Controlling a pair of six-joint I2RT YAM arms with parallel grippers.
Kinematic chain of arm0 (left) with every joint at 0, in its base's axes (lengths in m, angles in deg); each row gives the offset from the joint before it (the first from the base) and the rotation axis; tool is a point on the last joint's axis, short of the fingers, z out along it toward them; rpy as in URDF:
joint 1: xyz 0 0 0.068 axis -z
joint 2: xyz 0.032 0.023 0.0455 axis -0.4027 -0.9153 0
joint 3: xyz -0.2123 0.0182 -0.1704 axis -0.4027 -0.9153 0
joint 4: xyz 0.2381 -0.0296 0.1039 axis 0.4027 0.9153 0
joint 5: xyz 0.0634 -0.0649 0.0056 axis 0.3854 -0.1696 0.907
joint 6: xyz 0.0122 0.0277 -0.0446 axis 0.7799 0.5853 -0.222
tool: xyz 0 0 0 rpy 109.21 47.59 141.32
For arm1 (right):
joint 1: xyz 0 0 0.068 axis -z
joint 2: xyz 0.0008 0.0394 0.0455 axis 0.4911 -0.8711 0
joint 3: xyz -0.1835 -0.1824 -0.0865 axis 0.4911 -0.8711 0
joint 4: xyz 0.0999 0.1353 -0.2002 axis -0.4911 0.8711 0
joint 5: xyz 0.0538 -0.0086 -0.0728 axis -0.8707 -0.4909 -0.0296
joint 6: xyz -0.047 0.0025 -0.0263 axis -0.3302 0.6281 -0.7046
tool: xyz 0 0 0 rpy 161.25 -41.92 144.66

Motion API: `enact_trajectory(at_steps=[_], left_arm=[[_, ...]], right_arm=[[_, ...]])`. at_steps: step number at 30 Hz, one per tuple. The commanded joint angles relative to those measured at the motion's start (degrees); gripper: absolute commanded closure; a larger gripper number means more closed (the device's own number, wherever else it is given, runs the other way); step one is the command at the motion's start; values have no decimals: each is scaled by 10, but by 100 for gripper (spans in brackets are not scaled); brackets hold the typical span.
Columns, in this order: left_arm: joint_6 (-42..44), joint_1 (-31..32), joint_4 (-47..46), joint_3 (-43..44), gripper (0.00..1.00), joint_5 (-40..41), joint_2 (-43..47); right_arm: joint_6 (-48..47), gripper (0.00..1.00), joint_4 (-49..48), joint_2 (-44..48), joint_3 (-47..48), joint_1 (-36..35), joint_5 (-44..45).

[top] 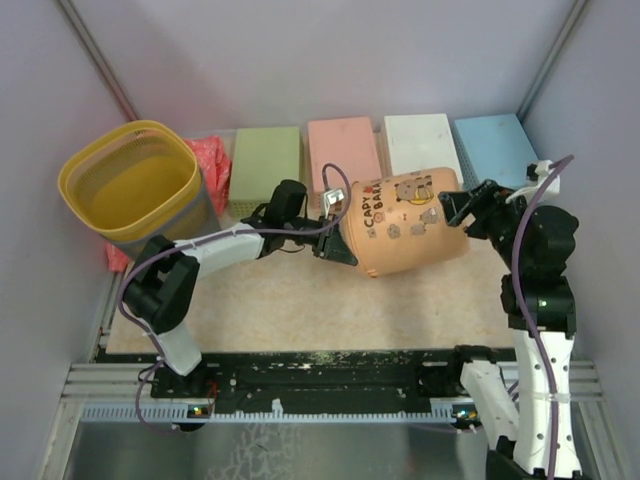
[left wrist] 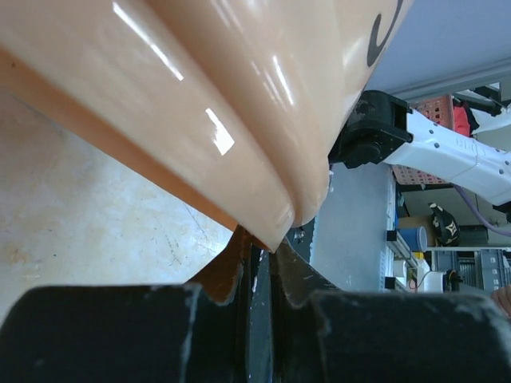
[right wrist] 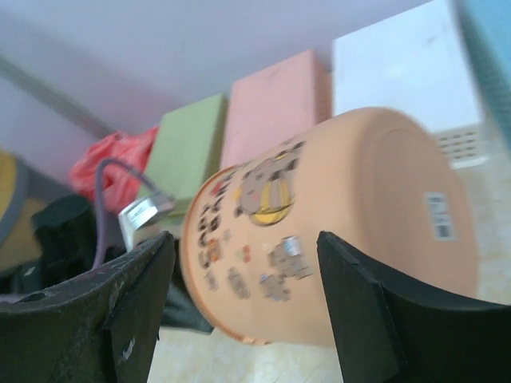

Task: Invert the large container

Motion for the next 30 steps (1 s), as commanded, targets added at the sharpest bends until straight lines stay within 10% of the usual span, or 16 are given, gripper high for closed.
enact_trajectory(at_steps=[1,12,24,30], left_arm=[[-17,-10,16,-41,100,20,-5],[-10,-20,-3,-68,100,1,-17],[31,-20,49,-85,97,36,1],[55,-20,92,-83,78,81,9]], right_arm=[[-43,27,45,-23,37,-3,179],[-98,30,17,-109,52,-3,-85],[-65,30,-22,-111,14,-11,-152],[-58,30,-30,-123,-4,-45,-159]])
